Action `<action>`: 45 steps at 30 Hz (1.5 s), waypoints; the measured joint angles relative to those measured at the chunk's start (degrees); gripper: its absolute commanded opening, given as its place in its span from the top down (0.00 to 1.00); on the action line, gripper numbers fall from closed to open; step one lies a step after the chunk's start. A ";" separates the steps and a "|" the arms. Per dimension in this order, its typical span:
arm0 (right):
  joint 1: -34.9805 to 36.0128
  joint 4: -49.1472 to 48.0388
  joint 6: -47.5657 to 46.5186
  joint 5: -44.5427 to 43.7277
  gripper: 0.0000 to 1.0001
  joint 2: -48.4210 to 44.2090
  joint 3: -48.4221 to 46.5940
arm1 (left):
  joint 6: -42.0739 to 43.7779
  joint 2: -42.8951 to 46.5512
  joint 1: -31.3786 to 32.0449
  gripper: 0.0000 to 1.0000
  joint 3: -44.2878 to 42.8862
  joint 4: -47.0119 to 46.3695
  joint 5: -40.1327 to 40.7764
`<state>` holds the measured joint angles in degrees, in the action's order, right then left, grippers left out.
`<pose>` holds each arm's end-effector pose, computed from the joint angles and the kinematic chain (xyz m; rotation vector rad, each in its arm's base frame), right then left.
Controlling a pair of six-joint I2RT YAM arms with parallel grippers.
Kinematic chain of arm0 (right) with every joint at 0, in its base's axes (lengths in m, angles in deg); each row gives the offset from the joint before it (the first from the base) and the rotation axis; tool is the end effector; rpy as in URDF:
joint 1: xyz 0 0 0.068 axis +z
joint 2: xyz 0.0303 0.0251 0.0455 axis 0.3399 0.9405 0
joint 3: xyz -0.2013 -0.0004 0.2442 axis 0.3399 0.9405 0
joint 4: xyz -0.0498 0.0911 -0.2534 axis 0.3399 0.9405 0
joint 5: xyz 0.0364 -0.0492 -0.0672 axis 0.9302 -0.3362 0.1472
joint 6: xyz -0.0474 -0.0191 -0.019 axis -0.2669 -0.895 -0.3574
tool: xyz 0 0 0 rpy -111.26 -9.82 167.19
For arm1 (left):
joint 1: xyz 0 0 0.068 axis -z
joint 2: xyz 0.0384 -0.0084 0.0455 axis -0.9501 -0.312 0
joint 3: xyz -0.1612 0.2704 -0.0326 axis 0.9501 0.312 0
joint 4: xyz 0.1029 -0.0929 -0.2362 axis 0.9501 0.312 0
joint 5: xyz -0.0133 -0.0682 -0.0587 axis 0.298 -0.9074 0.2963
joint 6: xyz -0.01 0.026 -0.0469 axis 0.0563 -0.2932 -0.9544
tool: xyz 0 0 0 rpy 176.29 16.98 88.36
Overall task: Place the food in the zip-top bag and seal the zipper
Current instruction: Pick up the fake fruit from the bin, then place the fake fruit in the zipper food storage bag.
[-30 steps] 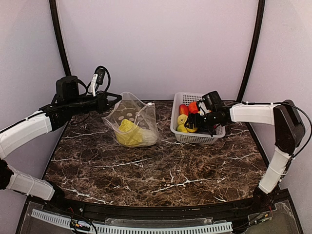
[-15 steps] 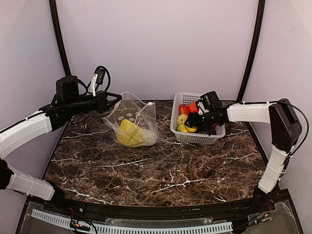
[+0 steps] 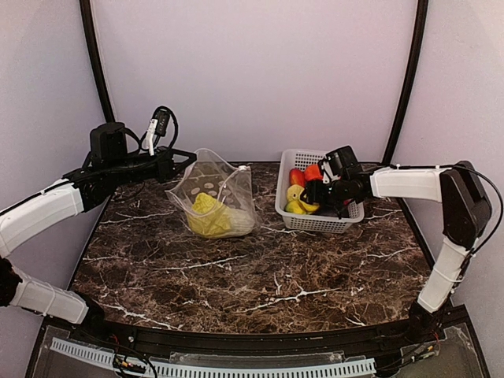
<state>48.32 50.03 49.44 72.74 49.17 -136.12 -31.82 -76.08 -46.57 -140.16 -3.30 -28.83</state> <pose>0.3581 0.1968 0.2476 -0.0050 2.4222 0.5656 0.2492 -0.1384 0.3990 0.6055 1.6322 -0.9444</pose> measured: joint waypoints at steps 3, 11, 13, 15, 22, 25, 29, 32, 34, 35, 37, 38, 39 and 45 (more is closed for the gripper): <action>0.00 0.22 -0.76 -0.17 0.41 -4.04 1.64 | 0.00 0.15 0.00 0.99 0.00 0.02 0.00; 5.01 -0.31 -8.98 -0.28 0.42 -23.43 4.31 | 0.02 0.52 0.00 0.99 0.00 0.04 0.07; 9.42 -1.40 -11.96 0.96 0.42 -27.30 4.44 | 0.07 0.52 0.00 0.99 0.00 0.07 0.15; 13.68 -2.64 -14.71 2.80 0.43 -30.36 4.46 | 0.24 0.52 0.00 0.99 0.00 0.11 0.20; 24.85 -4.61 -22.18 6.56 0.44 -31.61 1.49 | 0.26 0.52 0.00 0.99 0.00 0.11 0.11; 28.83 -4.48 -25.22 5.81 0.43 -27.74 -2.75 | 0.24 0.52 0.00 0.99 0.00 0.09 -0.02; 33.51 -4.04 -29.24 3.72 0.44 -21.07 -9.31 | 0.24 0.52 0.00 0.99 0.00 0.09 -0.11; 35.95 -3.23 -31.58 1.38 0.44 -15.61 -14.29 | 0.24 0.52 -0.02 0.99 0.00 0.09 -0.17; 37.07 -1.92 -32.74 -1.11 0.44 -11.80 -17.86 | 0.22 0.52 -0.02 0.99 0.00 0.07 -0.37; 37.40 -1.33 -33.07 -2.14 0.44 -10.21 -19.32 | 0.22 0.52 0.00 0.99 0.00 0.07 -0.48; 37.99 0.37 -33.77 -4.85 0.44 -6.36 -23.21 | 0.22 0.52 -0.02 0.99 0.00 0.04 -0.79; 38.21 1.07 -34.03 -6.25 0.44 -4.59 -24.96 | 0.22 0.52 -0.02 0.99 0.00 0.04 -0.92; 38.34 1.88 -34.07 -7.43 0.44 -3.10 -26.43 | 0.22 0.52 -0.02 0.99 0.00 0.04 -1.05; 38.75 9.22 -33.77 -15.85 0.44 5.68 -36.54 | 0.22 0.52 -0.02 0.99 0.00 0.04 -1.31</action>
<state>87.07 59.26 15.67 56.90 54.86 -172.66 -31.60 -75.56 -46.59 -140.16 -3.25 -30.14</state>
